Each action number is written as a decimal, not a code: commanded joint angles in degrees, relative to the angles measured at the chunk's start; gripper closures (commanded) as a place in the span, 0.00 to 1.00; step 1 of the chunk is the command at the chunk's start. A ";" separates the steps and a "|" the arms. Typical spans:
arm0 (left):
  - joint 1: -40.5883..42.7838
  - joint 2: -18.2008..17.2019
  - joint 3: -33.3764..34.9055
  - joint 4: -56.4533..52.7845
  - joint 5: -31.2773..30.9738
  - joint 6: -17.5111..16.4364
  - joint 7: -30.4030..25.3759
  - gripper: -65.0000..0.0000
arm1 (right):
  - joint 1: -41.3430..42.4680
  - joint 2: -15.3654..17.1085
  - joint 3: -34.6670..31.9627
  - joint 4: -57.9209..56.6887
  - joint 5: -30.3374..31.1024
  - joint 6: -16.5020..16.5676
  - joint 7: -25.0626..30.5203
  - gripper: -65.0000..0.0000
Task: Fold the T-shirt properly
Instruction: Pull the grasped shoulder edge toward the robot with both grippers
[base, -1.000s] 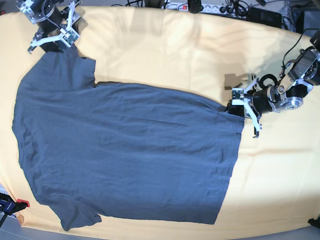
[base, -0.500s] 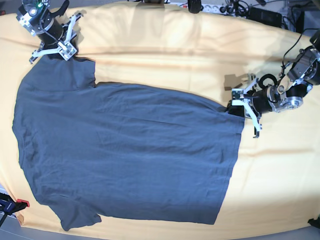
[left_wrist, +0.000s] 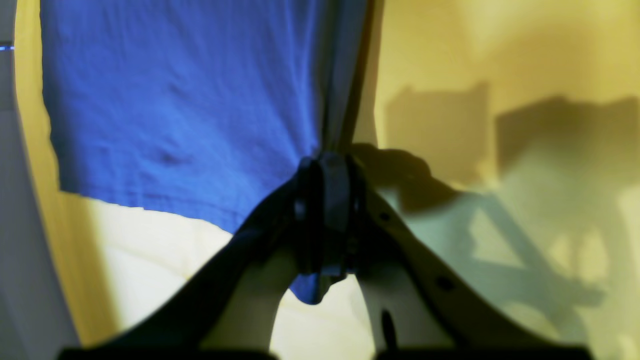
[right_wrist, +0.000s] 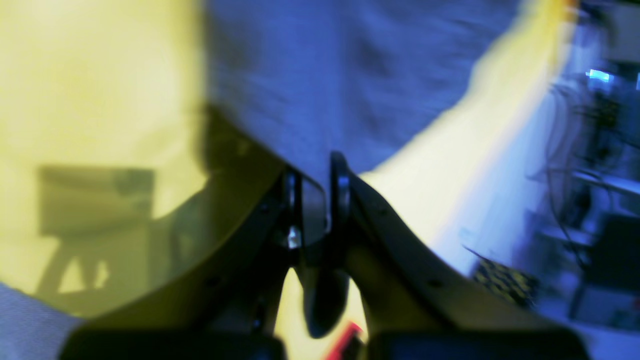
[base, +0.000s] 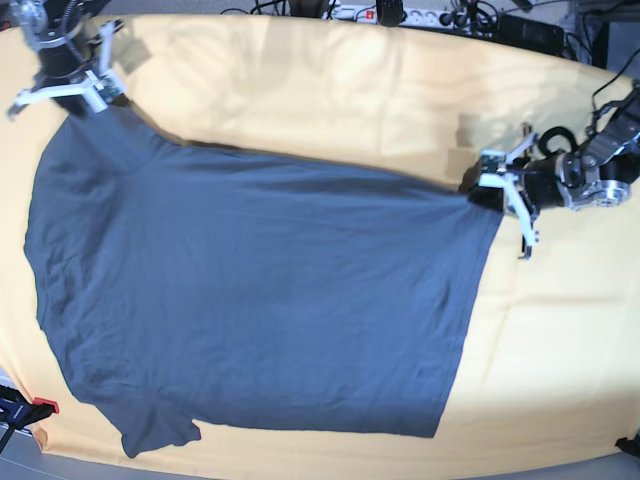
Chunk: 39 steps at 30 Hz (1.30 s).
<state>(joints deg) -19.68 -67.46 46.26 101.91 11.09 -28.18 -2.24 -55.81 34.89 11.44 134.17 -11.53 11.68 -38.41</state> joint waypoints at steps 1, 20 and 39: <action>-0.33 -1.60 -0.68 1.68 -1.03 -1.31 -0.68 1.00 | -2.19 0.55 1.53 0.83 0.24 0.20 -0.44 1.00; 14.03 -17.40 -0.68 20.59 -1.53 -11.82 -0.68 1.00 | -19.19 0.50 5.44 0.83 4.22 5.22 -3.50 1.00; 10.86 -12.85 -0.68 23.58 5.64 8.72 15.17 1.00 | -1.51 10.27 6.23 0.83 6.56 2.67 8.15 1.00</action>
<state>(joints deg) -8.25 -78.81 46.15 124.90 16.56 -19.64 13.26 -57.10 44.47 17.32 134.19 -4.29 15.35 -31.07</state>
